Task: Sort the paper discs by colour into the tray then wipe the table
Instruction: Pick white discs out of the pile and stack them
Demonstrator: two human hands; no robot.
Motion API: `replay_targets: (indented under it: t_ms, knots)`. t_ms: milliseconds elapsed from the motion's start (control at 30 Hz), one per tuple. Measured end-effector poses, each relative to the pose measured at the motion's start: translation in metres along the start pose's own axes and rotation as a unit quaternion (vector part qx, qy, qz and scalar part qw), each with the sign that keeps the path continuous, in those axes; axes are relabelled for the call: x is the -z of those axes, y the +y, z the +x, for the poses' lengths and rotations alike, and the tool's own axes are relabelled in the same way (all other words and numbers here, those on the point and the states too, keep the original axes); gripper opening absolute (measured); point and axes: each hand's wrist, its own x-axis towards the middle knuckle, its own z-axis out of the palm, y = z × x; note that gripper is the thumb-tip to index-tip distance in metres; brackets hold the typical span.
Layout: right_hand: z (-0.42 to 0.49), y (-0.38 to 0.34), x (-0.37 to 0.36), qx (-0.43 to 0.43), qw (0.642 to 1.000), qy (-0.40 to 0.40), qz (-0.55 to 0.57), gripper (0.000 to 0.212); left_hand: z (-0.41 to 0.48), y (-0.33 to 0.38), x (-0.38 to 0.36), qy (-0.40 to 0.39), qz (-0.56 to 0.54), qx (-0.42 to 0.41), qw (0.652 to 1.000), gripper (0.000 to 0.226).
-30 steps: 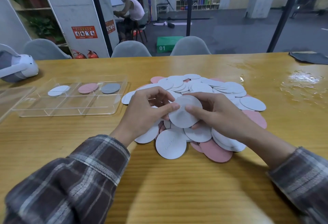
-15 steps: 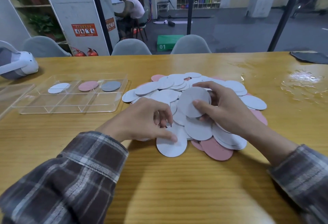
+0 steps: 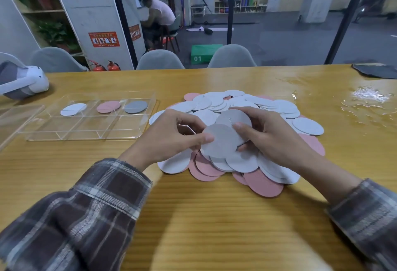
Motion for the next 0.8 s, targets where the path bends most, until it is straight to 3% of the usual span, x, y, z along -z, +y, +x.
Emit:
replay_targets:
  t_ms: [267, 533, 700, 800]
  knots:
    - [-0.002, -0.009, -0.005, -0.012, 0.995, -0.037, 0.09, 0.029, 0.006, -0.004, -0.017, 0.101, -0.095, 0.02, 0.99, 0.026]
    - [-0.002, -0.004, -0.005, 0.029, 0.999, -0.017, -0.008, 0.038, 0.006, -0.004, -0.019, 0.099, -0.07, -0.002, 0.993, 0.025]
    - [-0.001, -0.001, -0.003, 0.029, 1.0, 0.008, -0.001, 0.038, 0.001, -0.009, 0.024, 0.014, 0.194, 0.007, 0.981, 0.021]
    - [-0.001, 0.0, -0.003, 0.038, 0.999, 0.003, -0.017, 0.037, -0.004, -0.015, 0.042, -0.031, 0.213, 0.058, 0.975, 0.028]
